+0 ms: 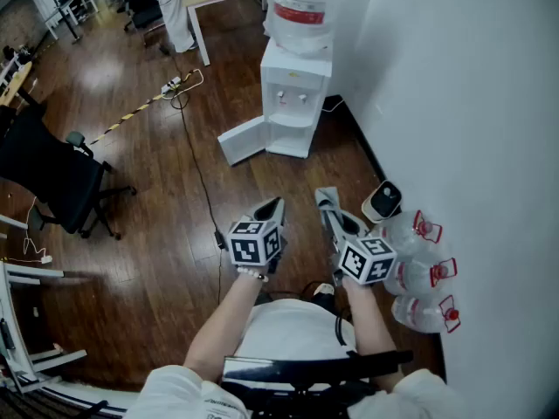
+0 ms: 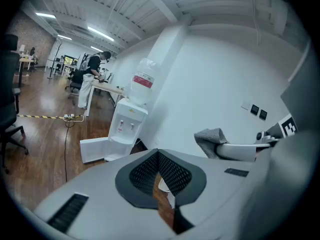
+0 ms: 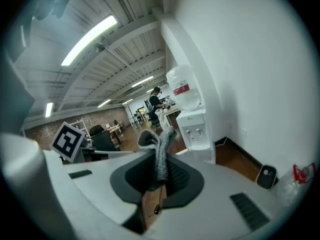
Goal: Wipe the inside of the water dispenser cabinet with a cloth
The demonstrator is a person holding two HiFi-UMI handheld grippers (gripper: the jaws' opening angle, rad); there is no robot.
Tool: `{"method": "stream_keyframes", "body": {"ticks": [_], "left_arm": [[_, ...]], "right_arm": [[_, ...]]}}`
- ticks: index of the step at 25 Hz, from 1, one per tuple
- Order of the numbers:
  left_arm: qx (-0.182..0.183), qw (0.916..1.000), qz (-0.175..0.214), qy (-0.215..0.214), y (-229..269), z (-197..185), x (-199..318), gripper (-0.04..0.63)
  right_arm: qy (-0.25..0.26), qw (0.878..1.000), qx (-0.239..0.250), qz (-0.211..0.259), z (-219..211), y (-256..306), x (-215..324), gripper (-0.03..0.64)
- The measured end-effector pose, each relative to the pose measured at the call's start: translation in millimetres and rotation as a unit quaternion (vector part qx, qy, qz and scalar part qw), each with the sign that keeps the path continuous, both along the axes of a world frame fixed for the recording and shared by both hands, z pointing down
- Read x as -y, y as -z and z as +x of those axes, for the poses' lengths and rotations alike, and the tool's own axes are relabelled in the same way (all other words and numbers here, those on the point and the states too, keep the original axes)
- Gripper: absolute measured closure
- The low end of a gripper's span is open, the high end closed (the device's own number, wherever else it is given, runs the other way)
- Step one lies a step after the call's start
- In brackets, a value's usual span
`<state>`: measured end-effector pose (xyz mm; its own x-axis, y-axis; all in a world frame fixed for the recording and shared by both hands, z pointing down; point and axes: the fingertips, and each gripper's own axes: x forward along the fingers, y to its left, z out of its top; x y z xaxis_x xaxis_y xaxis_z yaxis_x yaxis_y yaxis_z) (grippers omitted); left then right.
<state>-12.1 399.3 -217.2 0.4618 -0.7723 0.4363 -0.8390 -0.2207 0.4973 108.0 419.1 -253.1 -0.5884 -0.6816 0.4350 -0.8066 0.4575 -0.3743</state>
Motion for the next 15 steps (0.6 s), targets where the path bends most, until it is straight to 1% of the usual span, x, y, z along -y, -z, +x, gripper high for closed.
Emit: {"method": "stream_keyframes", "body": {"ticks": [3,6,11,15], "left_arm": [[0.000,0.9999,0.006,-0.008,-1.3,-16.7,18.9,0.598],[-0.003,0.9997,0.015,-0.017,0.9,-39.7,36.4,0.598],[-0.001,0.9992,0.009,-0.039,-4.1,-79.6,43.5,0.598],[-0.001,0.9986,-0.001,-0.052,-13.4,-94.1,55.8,0.598]], "right_arm": [[-0.007,1.000,0.002,0.003,-19.2,-2.3,17.5,0.586],[-0.008,1.000,0.014,0.004,-49.4,-3.7,32.4,0.584],[-0.036,0.999,0.028,-0.006,-89.3,-11.3,39.3,0.584],[-0.040,0.999,0.019,-0.018,-109.8,-23.9,46.4,0.584]]}}
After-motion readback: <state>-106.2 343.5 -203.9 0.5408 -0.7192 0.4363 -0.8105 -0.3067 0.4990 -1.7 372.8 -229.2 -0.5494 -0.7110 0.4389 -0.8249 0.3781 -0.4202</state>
